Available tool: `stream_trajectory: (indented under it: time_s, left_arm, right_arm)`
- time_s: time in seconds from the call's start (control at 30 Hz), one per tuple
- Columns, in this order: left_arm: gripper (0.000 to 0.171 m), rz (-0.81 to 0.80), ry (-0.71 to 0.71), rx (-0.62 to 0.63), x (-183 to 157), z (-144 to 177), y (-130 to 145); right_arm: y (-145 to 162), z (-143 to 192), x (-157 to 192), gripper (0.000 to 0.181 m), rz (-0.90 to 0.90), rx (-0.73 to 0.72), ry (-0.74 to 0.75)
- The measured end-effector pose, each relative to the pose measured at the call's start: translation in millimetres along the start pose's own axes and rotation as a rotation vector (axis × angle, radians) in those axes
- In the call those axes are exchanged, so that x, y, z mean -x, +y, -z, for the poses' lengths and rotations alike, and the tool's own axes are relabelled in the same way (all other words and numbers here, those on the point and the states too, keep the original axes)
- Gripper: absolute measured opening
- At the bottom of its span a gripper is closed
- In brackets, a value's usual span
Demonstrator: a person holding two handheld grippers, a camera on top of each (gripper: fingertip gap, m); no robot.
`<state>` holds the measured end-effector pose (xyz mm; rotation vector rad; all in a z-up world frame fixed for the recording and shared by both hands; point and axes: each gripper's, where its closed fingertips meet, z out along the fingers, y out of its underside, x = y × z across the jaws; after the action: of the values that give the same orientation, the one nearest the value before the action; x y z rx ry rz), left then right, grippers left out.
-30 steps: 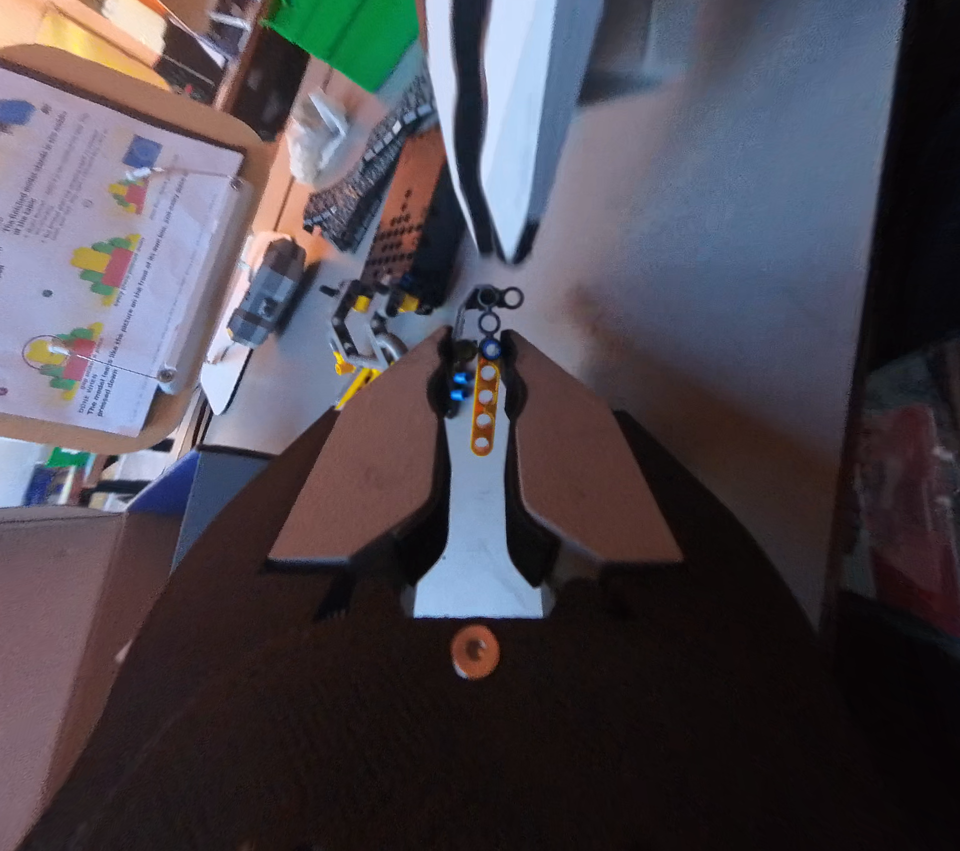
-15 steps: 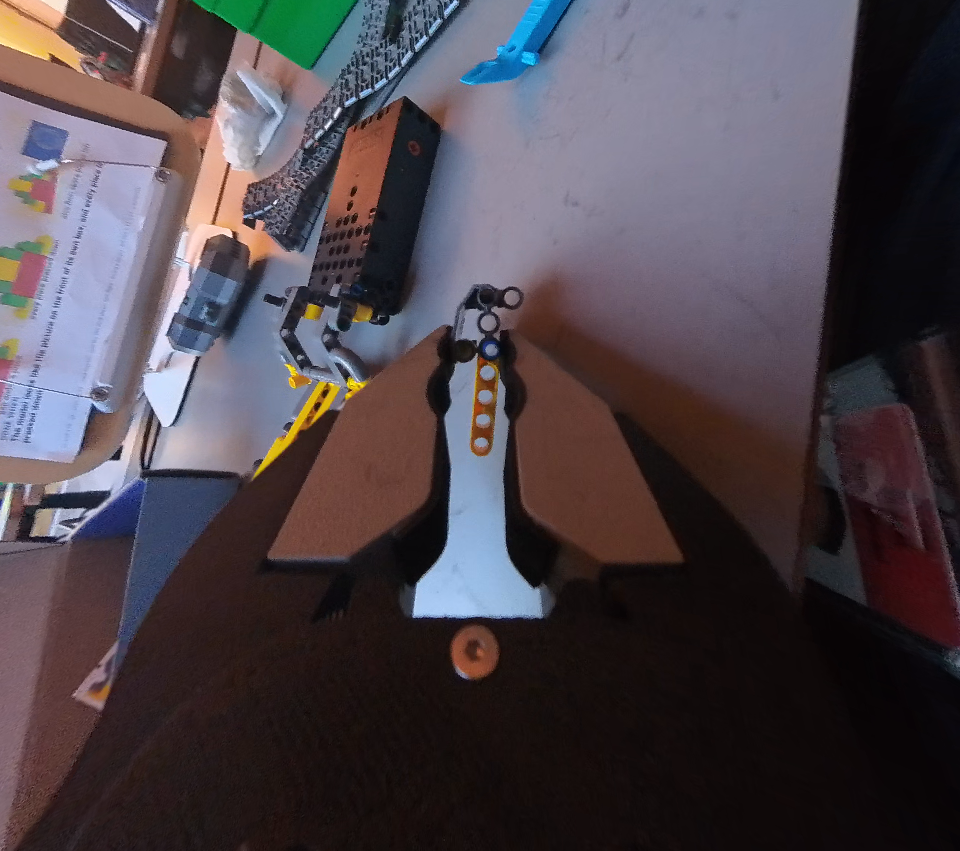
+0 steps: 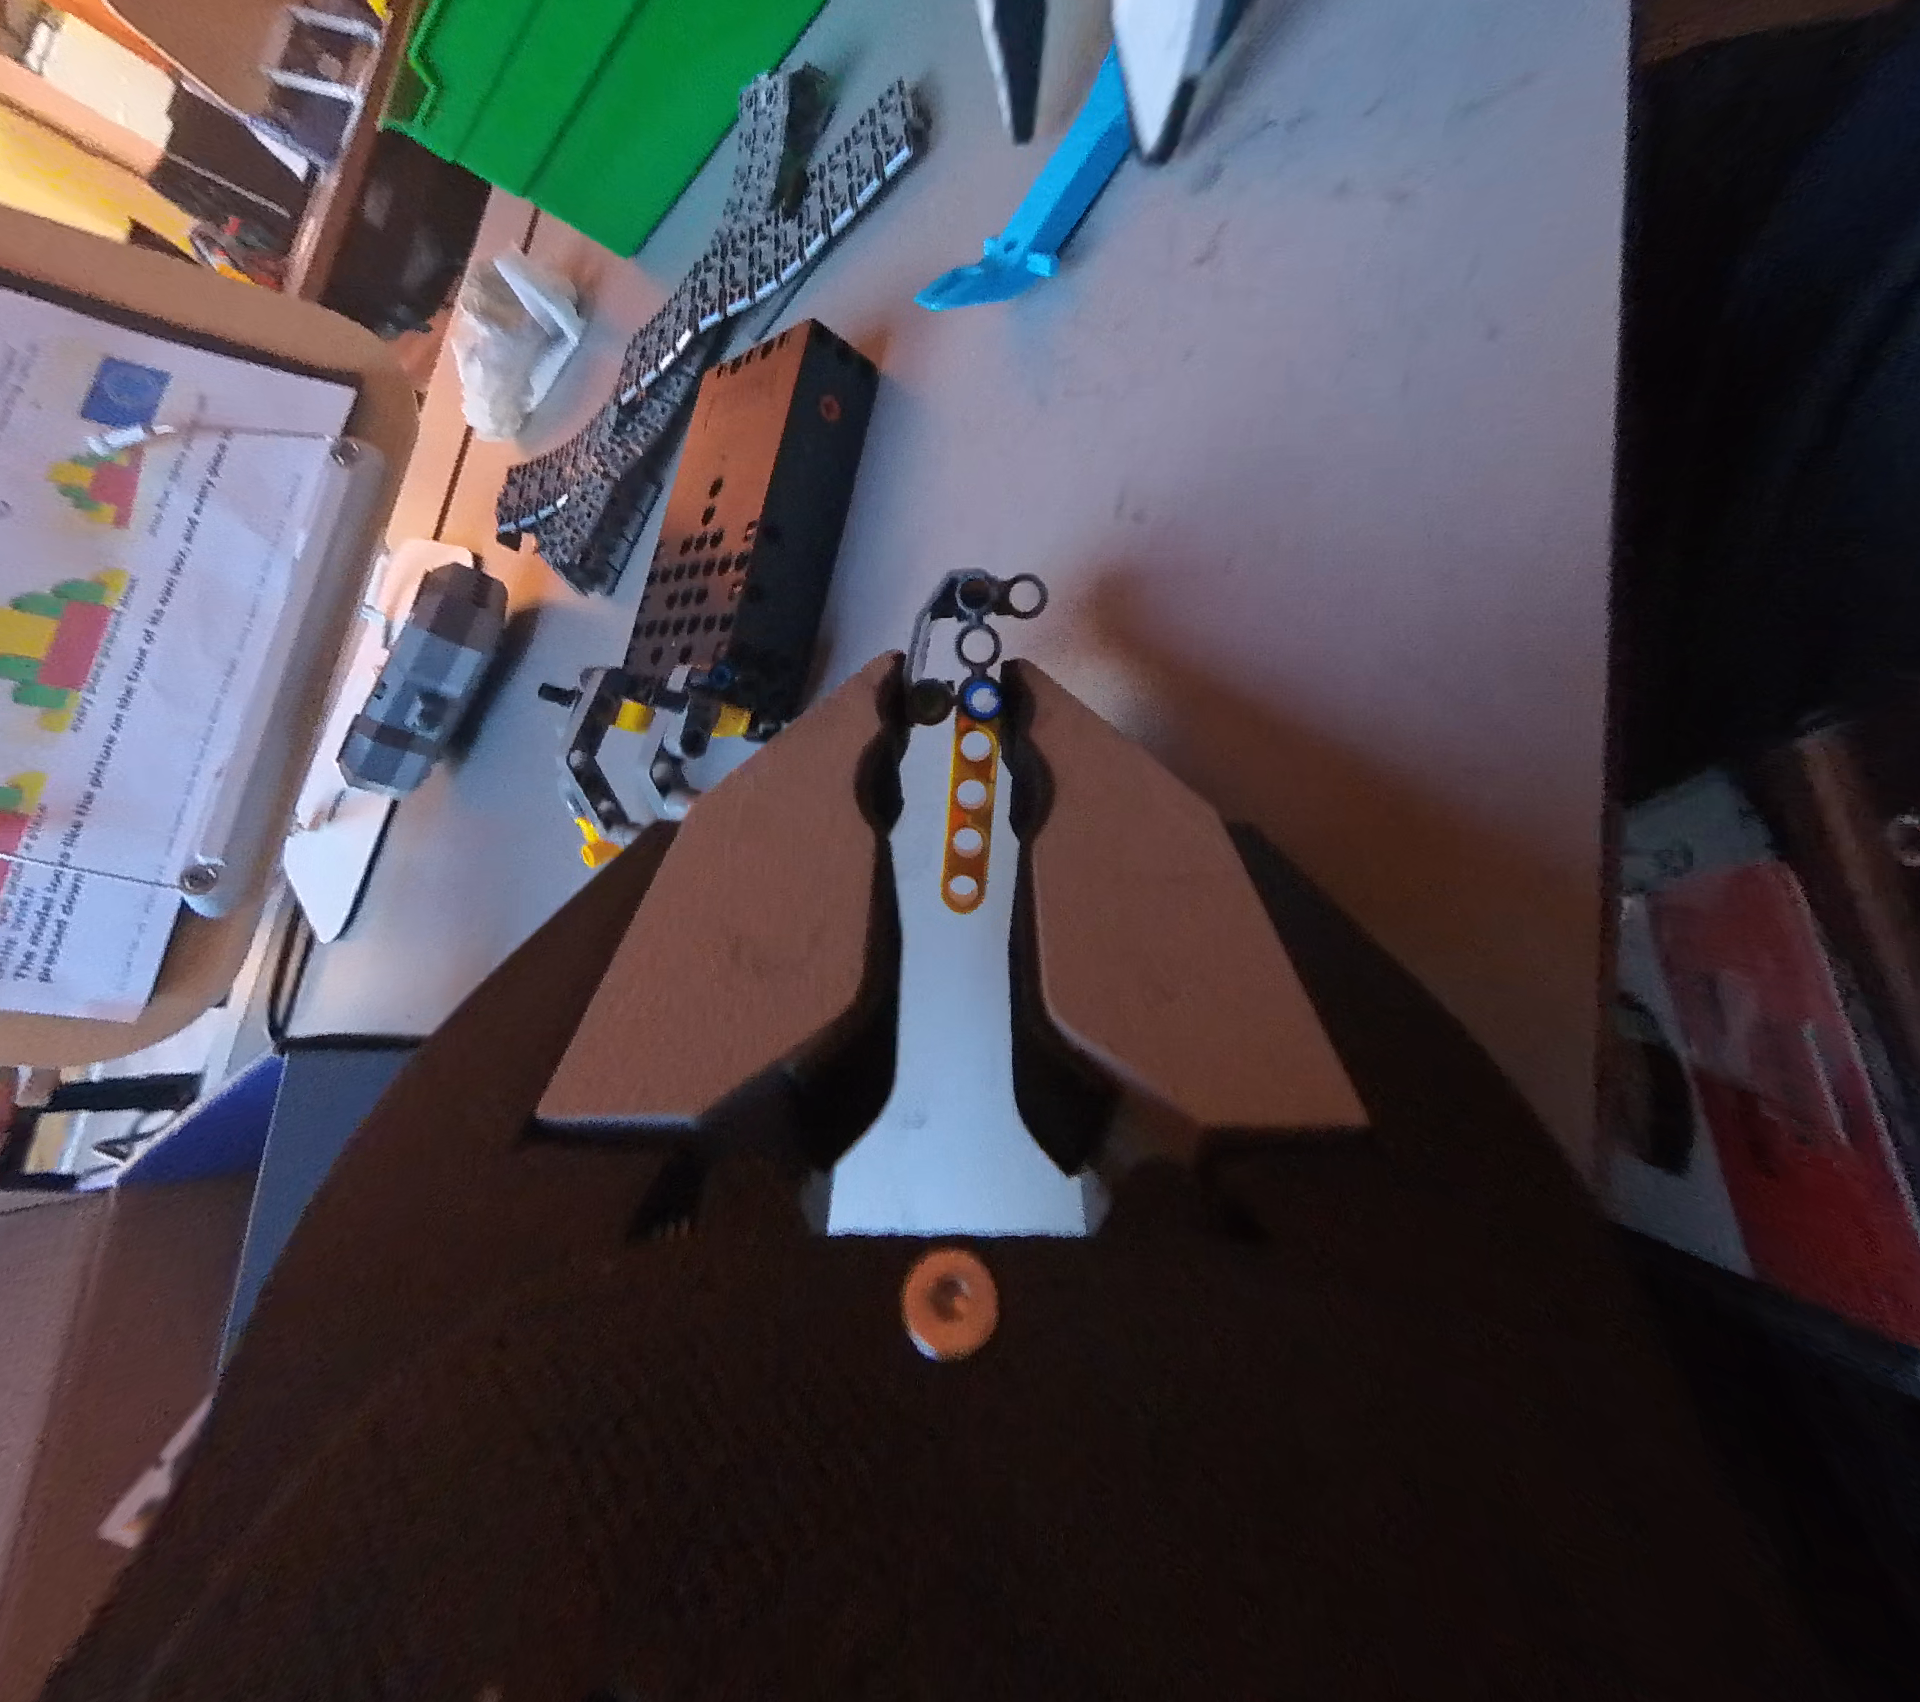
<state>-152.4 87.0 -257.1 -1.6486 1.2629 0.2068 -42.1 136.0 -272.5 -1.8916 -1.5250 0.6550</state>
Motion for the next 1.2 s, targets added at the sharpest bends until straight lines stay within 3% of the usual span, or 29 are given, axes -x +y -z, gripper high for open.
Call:
stream_trajectory:
  time_s: [0.07, 0.13, 0.17, 0.4, 0.6, 0.87, 1.2]
  left_arm:
    - [0.015, -0.035, 0.004, -0.007, -2, -2, 0]
    - [0.015, -0.054, 0.000, -0.022, -1, -2, -1]
    - [0.015, -0.059, 0.003, -0.039, -1, -2, -3]
    - [0.015, -0.142, -0.007, -0.132, -4, 2, -15]
    - [0.014, -0.369, -0.122, -0.146, -6, 5, -21]
    - [0.014, -0.502, -0.160, -0.133, -12, 1, -22]
    - [0.014, -0.568, -0.272, -0.146, -3, 7, -30]
  right_arm:
    - [-3, -9, -1, 0.037, 0.022, 0.021, -0.021]
    - [-9, -14, 6, 0.010, -0.028, 0.021, -0.102]
    - [-11, -16, 12, 0.008, -0.051, 0.023, -0.150]
    - [-29, -31, 54, 0.008, -0.139, 0.034, -0.347]
    - [-39, -40, 68, 0.008, -0.252, 0.068, -0.458]
    - [-39, -39, 78, 0.008, -0.208, 0.101, -0.506]
    - [-46, -39, 78, 0.007, -0.354, 0.049, -0.547]
